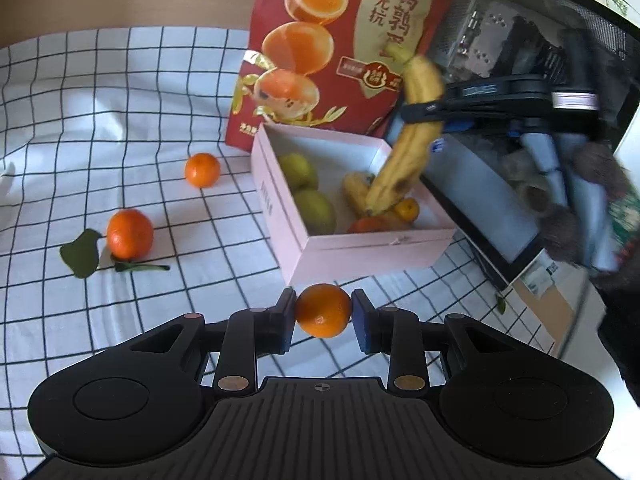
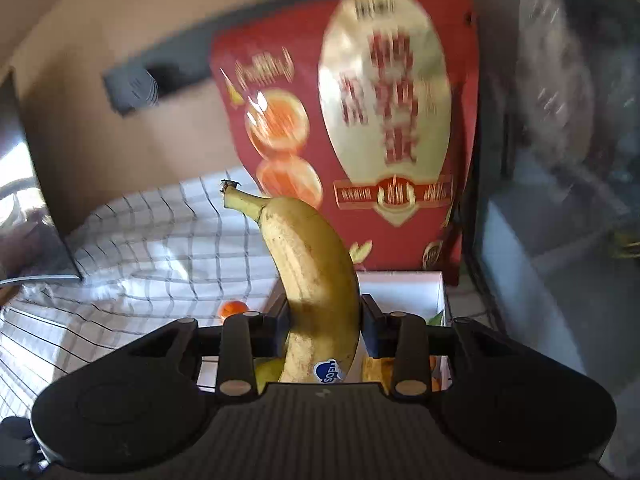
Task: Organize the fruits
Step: 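Carry the banana over the pink box with the right tool while the left tool holds the mandarin, then lower the banana into the pink box and open the right tool while the left tool opens off the mandarin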
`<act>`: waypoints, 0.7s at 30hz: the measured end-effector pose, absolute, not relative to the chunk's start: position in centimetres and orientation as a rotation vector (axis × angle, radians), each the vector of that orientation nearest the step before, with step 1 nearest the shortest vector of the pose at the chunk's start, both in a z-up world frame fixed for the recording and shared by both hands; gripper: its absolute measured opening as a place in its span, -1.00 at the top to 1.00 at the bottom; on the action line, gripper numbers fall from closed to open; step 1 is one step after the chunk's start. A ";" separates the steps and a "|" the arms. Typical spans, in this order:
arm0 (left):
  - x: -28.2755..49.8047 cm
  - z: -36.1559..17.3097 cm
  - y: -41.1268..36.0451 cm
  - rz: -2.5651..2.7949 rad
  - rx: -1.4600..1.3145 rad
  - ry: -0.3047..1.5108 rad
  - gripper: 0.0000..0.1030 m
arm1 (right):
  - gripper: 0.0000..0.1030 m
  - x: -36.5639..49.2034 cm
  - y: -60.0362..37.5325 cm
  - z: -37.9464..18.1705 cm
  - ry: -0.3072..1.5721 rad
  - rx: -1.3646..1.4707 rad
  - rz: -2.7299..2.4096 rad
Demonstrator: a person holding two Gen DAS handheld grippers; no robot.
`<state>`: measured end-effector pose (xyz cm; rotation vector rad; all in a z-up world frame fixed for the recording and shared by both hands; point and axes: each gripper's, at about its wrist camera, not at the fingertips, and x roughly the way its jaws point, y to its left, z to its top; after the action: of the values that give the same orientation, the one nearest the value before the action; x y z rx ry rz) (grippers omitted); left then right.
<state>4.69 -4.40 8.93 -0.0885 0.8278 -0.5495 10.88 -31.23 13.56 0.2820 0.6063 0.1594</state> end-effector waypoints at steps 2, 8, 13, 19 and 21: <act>4.8 8.9 -3.7 -0.547 -0.097 0.830 0.33 | 0.31 13.2 -31.1 12.0 0.665 0.296 0.150; 5.7 8.0 -1.7 -0.496 -0.138 0.857 0.33 | 0.31 18.3 -30.2 8.3 0.770 0.324 0.130; 6.1 7.3 -0.6 -0.478 -0.155 0.886 0.33 | 0.31 22.2 -28.3 6.6 0.877 0.252 0.128; 6.7 6.8 0.4 -0.459 -0.170 0.903 0.33 | 0.31 23.1 -27.9 4.4 0.929 0.256 0.110; 6.8 6.7 0.6 -0.450 -0.175 0.910 0.33 | 0.26 22.9 -28.5 4.3 0.915 0.276 0.122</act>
<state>6.84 0.65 6.67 -0.1746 0.9097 -0.4501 22.88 -28.49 4.31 0.2762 0.9148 0.1216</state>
